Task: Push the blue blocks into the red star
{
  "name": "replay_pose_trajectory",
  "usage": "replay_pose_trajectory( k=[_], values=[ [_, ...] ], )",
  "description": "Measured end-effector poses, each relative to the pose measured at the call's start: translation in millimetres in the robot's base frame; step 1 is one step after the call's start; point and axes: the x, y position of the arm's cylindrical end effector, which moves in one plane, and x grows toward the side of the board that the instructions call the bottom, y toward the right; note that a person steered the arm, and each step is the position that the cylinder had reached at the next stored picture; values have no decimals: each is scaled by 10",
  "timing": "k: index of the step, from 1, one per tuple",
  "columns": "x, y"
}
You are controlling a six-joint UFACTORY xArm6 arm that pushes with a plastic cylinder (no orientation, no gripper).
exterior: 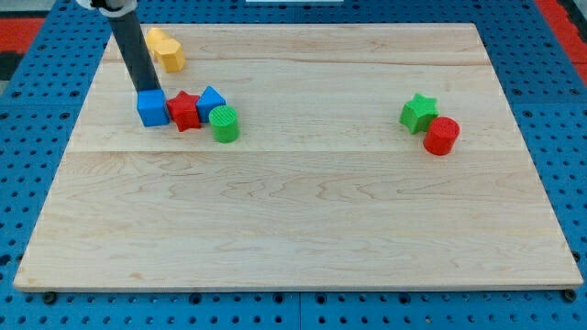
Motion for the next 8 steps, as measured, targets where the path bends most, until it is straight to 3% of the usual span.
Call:
replay_pose_trajectory(
  k=[2, 3, 4, 5, 8],
  values=[
    [552, -49],
    [601, -530],
    [802, -580],
    [1007, -407],
    [1004, 217]
  ],
)
